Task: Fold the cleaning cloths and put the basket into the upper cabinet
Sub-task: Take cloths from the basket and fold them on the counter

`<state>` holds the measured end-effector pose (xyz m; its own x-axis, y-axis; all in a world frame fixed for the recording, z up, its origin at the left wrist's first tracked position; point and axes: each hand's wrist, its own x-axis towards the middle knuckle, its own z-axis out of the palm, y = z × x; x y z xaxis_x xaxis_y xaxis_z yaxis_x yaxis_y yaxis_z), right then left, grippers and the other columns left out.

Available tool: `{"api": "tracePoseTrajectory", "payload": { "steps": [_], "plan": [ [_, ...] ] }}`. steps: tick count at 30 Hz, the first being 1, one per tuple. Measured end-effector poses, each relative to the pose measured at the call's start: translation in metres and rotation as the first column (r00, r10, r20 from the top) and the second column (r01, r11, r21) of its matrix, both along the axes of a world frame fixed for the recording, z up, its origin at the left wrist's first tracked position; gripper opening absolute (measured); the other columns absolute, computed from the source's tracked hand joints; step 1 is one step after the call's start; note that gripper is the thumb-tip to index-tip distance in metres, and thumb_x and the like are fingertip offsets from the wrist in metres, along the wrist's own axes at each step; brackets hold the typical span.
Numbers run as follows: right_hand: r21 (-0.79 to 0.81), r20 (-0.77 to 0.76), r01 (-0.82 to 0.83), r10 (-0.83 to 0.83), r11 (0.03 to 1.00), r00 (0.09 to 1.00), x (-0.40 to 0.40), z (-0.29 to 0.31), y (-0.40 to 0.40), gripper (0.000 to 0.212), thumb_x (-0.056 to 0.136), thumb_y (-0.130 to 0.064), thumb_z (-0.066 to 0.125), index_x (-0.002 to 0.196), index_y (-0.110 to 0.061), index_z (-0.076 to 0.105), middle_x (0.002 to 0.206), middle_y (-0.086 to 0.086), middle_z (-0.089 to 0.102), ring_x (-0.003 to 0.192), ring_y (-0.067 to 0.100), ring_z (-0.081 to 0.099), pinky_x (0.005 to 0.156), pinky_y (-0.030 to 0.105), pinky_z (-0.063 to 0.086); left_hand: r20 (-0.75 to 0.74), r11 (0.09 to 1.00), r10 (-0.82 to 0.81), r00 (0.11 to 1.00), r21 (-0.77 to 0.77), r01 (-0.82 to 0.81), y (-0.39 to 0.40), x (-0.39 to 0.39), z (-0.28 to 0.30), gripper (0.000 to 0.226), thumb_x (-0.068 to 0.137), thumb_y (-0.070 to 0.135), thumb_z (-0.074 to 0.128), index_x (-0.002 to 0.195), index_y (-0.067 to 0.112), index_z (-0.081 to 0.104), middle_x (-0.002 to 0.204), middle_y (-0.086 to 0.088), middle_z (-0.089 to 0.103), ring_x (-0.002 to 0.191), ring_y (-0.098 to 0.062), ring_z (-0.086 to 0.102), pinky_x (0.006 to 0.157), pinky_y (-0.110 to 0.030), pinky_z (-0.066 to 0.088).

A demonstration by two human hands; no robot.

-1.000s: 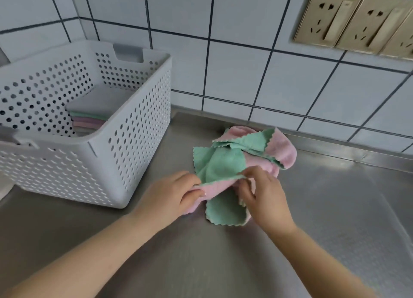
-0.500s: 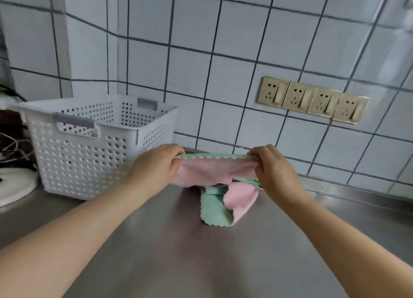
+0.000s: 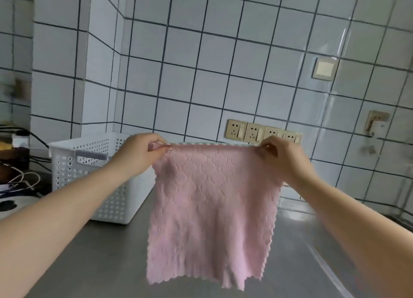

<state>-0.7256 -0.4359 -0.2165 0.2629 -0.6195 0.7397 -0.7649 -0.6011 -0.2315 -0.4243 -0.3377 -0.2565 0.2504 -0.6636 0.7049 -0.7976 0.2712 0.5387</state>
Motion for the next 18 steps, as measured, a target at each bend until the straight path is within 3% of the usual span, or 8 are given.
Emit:
{"api": "tracePoseTrajectory", "payload": {
  "steps": [4, 8, 13, 15, 18],
  "plan": [
    [0.269, 0.064, -0.088, 0.074, 0.959, 0.995, -0.010, -0.006, -0.012, 0.004, 0.086, -0.028, 0.066, 0.087, -0.026, 0.068, 0.085, -0.004, 0.065, 0.085, 0.018, 0.060, 0.070, 0.026, 0.045, -0.189, 0.988, -0.100, 0.977, 0.101, 0.120, -0.009, 0.001, 0.001, 0.002, 0.085, 0.020, 0.067, 0.086, 0.021, 0.069, 0.083, 0.003, 0.067, 0.076, -0.010, 0.060, 0.071, -0.024, 0.049],
    [0.437, 0.081, -0.130, 0.106, 0.890, 0.991, -0.016, -0.021, -0.028, 0.015, 0.089, -0.015, 0.061, 0.097, -0.025, 0.069, 0.091, -0.005, 0.066, 0.091, 0.017, 0.060, 0.078, 0.027, 0.046, -0.486, 0.945, -0.206, 0.849, 0.127, 0.302, -0.023, 0.001, -0.009, 0.010, 0.089, 0.019, 0.062, 0.096, 0.018, 0.068, 0.097, -0.005, 0.069, 0.090, -0.019, 0.065, 0.086, -0.036, 0.054],
    [0.218, 0.234, -0.151, 0.099, 0.964, 0.967, -0.011, -0.002, -0.026, 0.014, 0.088, -0.017, 0.063, 0.099, -0.016, 0.071, 0.088, -0.002, 0.067, 0.083, 0.016, 0.059, 0.067, 0.023, 0.042, -0.576, 0.966, -0.223, 0.786, -0.025, 0.256, -0.027, -0.004, -0.001, 0.023, 0.090, 0.021, 0.061, 0.105, 0.005, 0.065, 0.109, -0.021, 0.067, 0.104, -0.031, 0.064, 0.094, -0.049, 0.050],
    [0.131, 0.263, -0.168, 0.129, 0.977, 0.956, -0.012, 0.003, -0.008, 0.004, 0.087, -0.022, 0.064, 0.088, -0.020, 0.066, 0.079, -0.007, 0.063, 0.073, 0.010, 0.054, 0.060, 0.022, 0.041, -0.522, 0.974, -0.219, 0.825, -0.060, 0.220, -0.016, -0.006, 0.000, 0.020, 0.089, 0.027, 0.063, 0.094, 0.009, 0.068, 0.103, -0.022, 0.068, 0.099, -0.031, 0.065, 0.094, -0.052, 0.049],
    [0.110, 0.263, -0.226, 0.191, 0.968, 0.946, -0.022, -0.016, 0.024, 0.013, 0.088, -0.026, 0.062, 0.078, -0.019, 0.057, 0.071, -0.009, 0.055, 0.065, 0.006, 0.048, 0.057, 0.022, 0.038, -0.399, 0.982, -0.176, 0.900, -0.012, 0.186, 0.013, -0.008, -0.014, 0.044, 0.085, 0.042, 0.063, 0.089, -0.002, 0.063, 0.089, -0.019, 0.067, 0.085, -0.022, 0.061, 0.089, -0.043, 0.049]
  ]
}}
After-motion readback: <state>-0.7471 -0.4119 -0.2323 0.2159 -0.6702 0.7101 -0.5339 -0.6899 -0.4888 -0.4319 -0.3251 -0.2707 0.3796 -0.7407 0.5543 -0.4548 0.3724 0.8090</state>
